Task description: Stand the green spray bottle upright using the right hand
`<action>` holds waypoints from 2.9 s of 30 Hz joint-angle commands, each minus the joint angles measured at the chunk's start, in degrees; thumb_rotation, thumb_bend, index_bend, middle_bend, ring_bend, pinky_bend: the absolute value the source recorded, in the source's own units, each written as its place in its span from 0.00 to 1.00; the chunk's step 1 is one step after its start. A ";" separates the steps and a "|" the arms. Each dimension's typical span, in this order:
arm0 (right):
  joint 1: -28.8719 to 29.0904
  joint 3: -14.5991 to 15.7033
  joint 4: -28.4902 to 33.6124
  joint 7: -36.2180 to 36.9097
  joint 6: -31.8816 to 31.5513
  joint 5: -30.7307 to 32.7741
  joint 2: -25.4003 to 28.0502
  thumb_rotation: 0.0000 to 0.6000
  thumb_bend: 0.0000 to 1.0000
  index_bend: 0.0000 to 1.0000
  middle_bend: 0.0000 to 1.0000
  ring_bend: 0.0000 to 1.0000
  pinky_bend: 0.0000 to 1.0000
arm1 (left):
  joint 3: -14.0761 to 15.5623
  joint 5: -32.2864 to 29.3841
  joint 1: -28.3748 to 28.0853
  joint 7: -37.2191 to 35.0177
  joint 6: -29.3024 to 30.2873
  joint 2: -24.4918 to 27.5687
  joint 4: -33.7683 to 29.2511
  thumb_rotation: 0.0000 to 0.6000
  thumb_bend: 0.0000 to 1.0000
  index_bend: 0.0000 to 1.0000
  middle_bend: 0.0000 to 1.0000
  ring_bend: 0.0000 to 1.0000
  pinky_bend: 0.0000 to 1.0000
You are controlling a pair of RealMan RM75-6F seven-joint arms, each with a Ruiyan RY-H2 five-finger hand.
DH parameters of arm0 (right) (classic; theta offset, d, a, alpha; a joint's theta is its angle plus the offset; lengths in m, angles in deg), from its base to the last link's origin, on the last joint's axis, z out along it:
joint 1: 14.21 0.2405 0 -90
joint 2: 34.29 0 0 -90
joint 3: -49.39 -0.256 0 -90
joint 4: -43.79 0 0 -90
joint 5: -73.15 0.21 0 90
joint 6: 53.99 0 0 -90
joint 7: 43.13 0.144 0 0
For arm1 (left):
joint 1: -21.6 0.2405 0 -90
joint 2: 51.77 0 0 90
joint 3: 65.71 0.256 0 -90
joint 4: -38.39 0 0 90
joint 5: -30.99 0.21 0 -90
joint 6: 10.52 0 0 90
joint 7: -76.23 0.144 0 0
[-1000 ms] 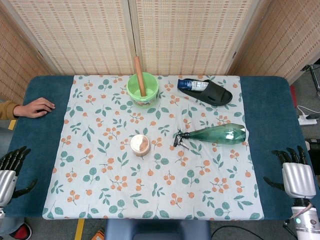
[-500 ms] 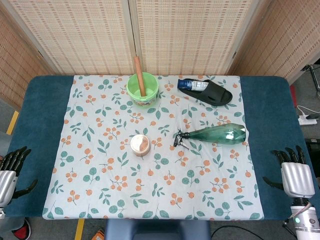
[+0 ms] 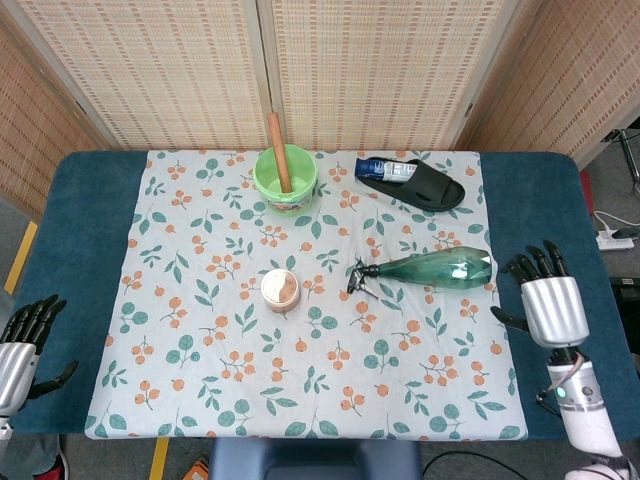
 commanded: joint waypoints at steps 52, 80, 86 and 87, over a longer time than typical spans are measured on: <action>29.60 -1.99 -40.50 -9.33 32.58 13.70 -31.18 1.00 0.00 0.38 0.37 0.24 0.20 | 1.73 1.69 -0.51 -1.41 -1.33 1.43 -1.09 1.00 0.25 0.00 0.00 0.00 0.00; 30.12 0.17 -46.59 -1.05 25.45 9.43 -34.36 1.00 0.19 0.66 0.56 0.44 0.44 | 2.27 2.31 -0.95 -3.38 -1.51 1.64 -0.84 1.00 0.26 0.00 0.00 0.00 0.00; 30.09 -1.81 -41.71 16.32 10.69 2.78 -32.52 1.00 0.20 0.67 0.57 0.46 0.46 | 2.37 2.31 -1.07 -3.34 -1.77 1.64 -0.89 1.00 0.25 0.00 0.00 0.00 0.00; 29.96 -2.70 -41.52 20.95 7.29 1.94 -32.94 1.00 0.20 0.67 0.57 0.46 0.47 | 2.35 2.30 -1.07 -3.36 -1.72 1.63 -0.90 1.00 0.26 0.00 0.00 0.00 0.00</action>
